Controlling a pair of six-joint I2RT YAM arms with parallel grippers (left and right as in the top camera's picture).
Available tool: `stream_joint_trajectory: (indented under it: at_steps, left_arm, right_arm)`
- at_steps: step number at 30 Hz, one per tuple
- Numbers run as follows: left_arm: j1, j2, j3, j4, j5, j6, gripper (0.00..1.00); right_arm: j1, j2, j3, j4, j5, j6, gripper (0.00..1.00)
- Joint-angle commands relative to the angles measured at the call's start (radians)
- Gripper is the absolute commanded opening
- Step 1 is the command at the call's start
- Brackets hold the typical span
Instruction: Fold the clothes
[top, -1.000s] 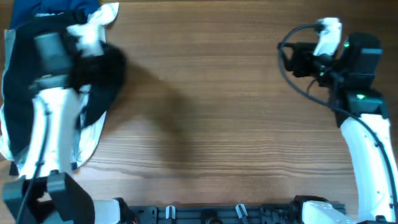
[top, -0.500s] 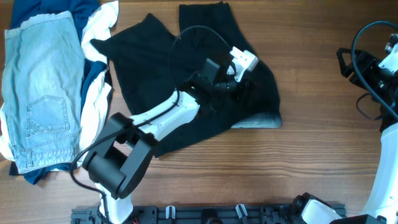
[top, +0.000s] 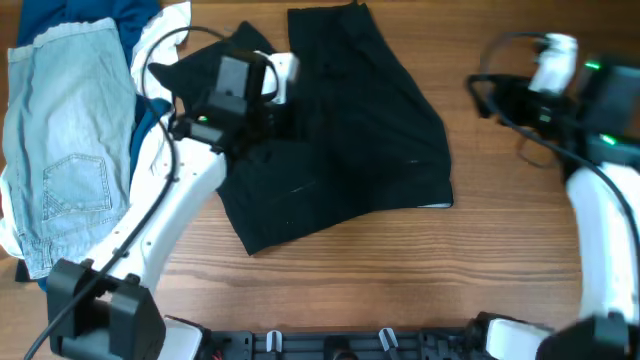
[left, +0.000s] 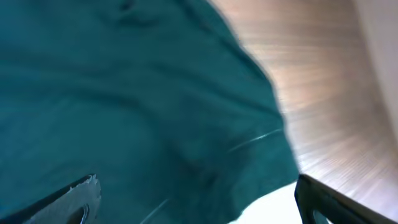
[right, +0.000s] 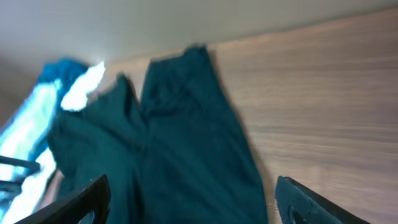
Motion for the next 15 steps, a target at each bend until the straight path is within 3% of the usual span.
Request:
stream_joint_trajectory:
  at_steps: [1, 5, 9, 15]
  left_arm:
    - [0.009, 0.001, -0.005, -0.087, -0.125, 0.055, 1.00]
    - [0.008, 0.010, -0.005, -0.169, -0.209, 0.055, 1.00]
    - [0.008, 0.014, -0.006, -0.162, -0.223, 0.055, 1.00]
    - [0.008, 0.016, -0.006, -0.172, -0.268, 0.055, 1.00]
  right_arm:
    - [0.105, 0.145, 0.015, -0.003, 0.199, -0.035, 0.86]
    - [0.153, 0.303, 0.015, 0.063, 0.304, -0.039, 0.86]
    - [0.184, 0.435, 0.015, 0.322, 0.297, -0.036, 0.85]
    - [0.278, 0.581, 0.059, 0.434, 0.451, -0.107, 0.71]
